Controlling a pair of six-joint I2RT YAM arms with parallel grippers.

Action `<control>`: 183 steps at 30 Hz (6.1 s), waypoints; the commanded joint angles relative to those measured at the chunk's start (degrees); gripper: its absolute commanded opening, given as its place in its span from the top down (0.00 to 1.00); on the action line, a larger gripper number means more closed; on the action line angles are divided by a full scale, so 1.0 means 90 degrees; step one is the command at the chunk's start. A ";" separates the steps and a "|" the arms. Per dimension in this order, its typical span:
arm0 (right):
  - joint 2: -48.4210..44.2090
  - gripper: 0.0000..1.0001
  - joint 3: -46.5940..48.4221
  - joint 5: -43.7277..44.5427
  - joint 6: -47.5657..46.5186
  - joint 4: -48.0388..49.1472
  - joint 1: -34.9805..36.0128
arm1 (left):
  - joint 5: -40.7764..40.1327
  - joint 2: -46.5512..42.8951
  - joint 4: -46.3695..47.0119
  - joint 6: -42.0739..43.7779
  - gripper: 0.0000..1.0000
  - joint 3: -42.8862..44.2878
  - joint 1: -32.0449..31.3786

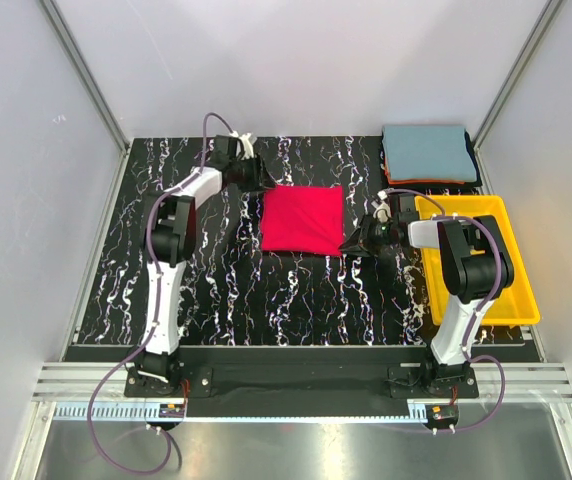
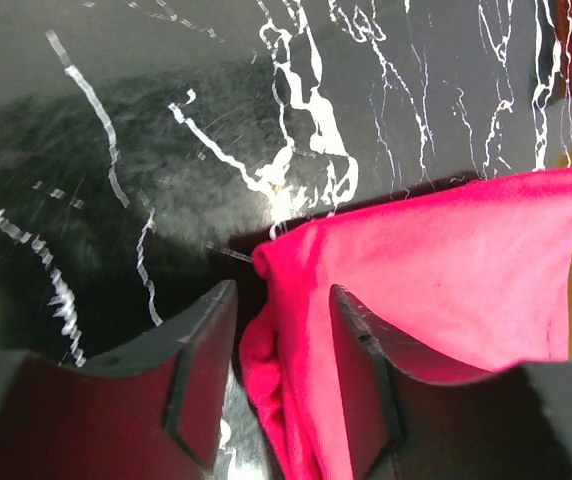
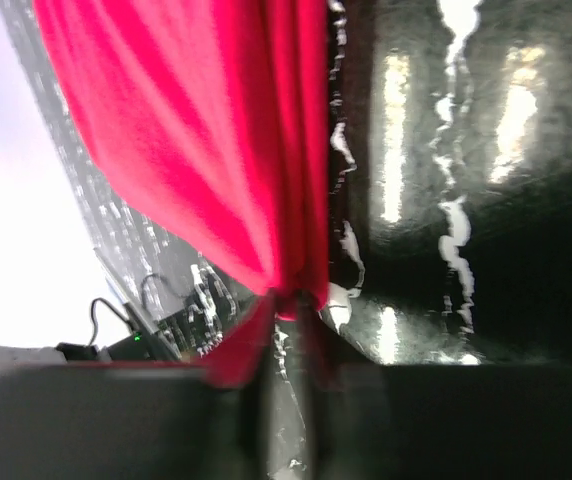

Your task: Fold and stack the t-shirts

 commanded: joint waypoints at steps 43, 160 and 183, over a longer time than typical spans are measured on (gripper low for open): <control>0.1740 0.76 0.4710 0.0626 -0.0196 -0.1658 0.0011 | -0.1068 -0.2659 -0.0837 -0.0489 0.53 -0.2231 -0.0751; 0.3176 0.27 0.5951 0.1984 -0.2284 -0.2996 0.0568 | -0.0853 -0.6653 -0.2380 0.1025 0.46 -0.4017 -0.1053; 0.2337 1.00 0.5999 0.1864 -0.2744 -0.3240 0.0568 | -0.0658 -0.6682 -0.2243 0.0898 0.45 -0.4095 -0.0770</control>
